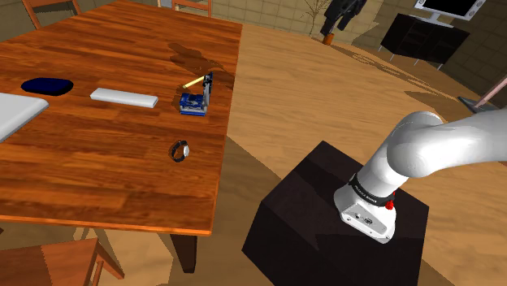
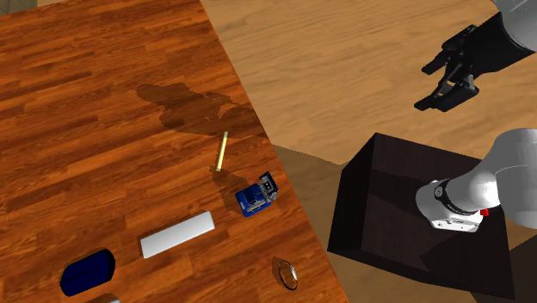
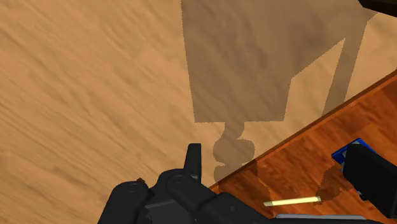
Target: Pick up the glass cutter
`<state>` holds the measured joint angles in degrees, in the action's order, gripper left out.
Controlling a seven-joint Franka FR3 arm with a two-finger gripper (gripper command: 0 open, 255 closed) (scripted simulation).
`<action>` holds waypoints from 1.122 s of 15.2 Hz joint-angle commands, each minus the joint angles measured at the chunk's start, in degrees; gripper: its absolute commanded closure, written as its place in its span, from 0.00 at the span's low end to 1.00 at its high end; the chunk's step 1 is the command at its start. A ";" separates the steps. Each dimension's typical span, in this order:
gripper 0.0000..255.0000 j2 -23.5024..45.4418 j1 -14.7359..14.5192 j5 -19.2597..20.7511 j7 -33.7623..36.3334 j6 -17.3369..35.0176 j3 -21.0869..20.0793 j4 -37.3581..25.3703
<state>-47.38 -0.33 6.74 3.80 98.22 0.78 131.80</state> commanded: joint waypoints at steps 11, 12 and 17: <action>0.00 20.90 -3.62 -2.58 0.12 6.69 -3.26 -8.64; 0.00 23.02 -3.94 -2.77 0.10 7.11 -3.60 -9.80; 0.00 33.67 -5.45 -3.43 -0.01 8.48 -5.36 -16.35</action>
<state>-16.36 -5.37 3.45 3.47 106.47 -3.98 117.26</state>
